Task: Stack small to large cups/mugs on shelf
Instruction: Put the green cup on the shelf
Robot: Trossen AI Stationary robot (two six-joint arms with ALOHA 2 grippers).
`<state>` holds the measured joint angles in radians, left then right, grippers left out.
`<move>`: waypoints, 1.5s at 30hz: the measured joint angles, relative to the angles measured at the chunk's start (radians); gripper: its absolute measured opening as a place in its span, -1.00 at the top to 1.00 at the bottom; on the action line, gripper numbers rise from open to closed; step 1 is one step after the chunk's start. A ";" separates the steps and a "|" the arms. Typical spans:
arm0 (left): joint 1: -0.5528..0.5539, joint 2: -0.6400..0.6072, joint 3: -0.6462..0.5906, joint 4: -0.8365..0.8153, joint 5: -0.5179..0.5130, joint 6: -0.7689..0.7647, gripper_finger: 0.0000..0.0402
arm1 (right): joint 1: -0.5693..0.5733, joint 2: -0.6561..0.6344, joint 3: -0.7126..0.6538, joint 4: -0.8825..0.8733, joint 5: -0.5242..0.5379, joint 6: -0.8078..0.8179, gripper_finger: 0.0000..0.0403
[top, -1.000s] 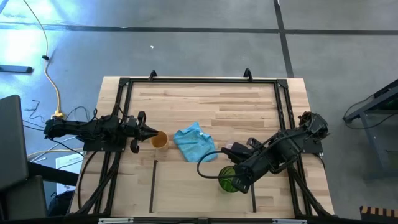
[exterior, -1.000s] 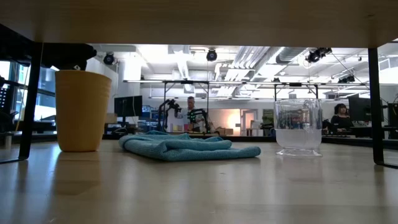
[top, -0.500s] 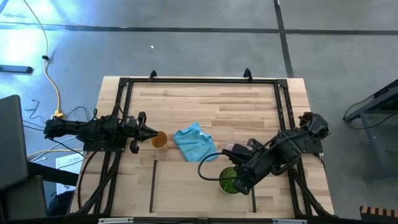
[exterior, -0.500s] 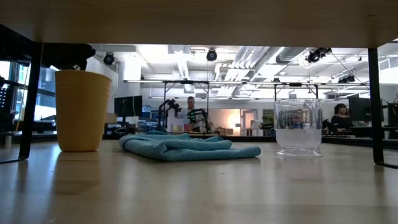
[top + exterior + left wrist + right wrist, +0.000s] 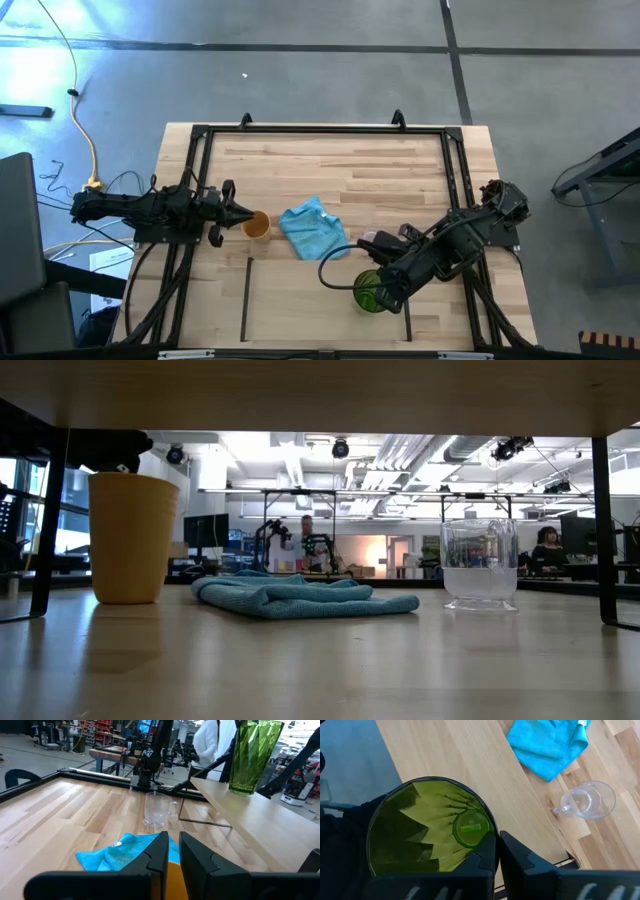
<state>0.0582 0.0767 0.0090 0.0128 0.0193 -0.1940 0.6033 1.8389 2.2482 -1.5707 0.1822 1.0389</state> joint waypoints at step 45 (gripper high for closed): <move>0.000 0.000 0.000 0.000 0.000 -0.014 0.83 | 0.000 -0.083 0.001 0.000 0.045 -0.075 0.63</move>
<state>0.0582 0.0769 0.0090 0.0127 0.0196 -0.2081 0.6029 1.7564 2.2488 -1.5707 0.2275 0.9638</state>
